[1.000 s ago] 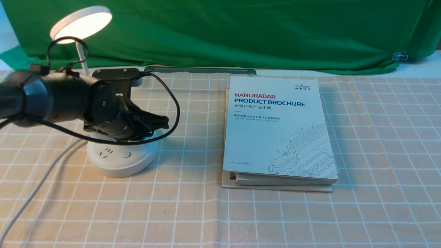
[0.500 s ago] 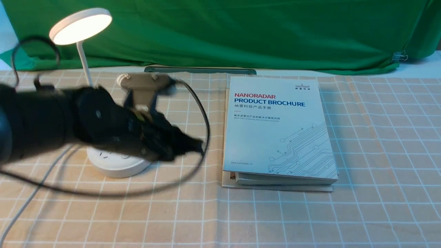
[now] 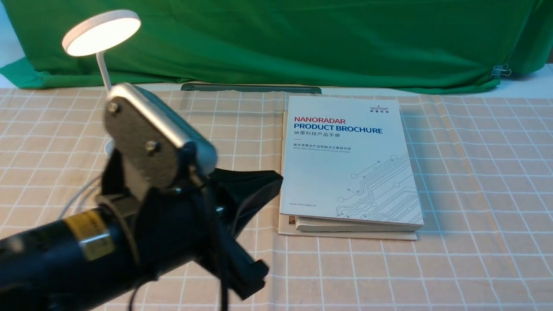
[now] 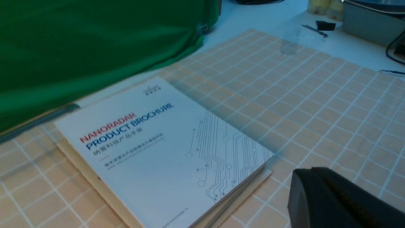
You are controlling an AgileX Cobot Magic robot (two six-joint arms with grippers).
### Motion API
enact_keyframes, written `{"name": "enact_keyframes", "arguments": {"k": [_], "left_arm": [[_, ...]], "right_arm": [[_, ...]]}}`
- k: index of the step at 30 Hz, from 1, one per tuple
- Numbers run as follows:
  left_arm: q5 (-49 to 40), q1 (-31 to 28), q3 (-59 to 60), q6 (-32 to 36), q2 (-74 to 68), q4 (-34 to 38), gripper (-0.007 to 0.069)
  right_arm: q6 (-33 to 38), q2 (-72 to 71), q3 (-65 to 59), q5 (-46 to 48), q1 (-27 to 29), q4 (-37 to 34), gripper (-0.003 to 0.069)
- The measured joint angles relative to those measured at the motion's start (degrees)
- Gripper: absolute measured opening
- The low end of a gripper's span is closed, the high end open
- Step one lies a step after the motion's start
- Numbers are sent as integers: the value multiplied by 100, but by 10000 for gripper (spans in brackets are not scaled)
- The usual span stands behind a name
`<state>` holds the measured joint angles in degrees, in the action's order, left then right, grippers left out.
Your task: Turn on the table lamp on the light coffee tablecloth with your hand.
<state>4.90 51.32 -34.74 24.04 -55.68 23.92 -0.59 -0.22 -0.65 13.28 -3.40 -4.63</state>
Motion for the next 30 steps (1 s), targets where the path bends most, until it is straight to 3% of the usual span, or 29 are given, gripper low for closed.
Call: {"name": "enact_keyframes", "arguments": {"k": [19,30], "left_arm": [[-81,-17,77,182,506,-470,1],[1163,-17,1997,231,2215,-581,1]], "right_arm": [[0,0,0,0,0,0,239],[0,0,0,0,0,0,239]]}}
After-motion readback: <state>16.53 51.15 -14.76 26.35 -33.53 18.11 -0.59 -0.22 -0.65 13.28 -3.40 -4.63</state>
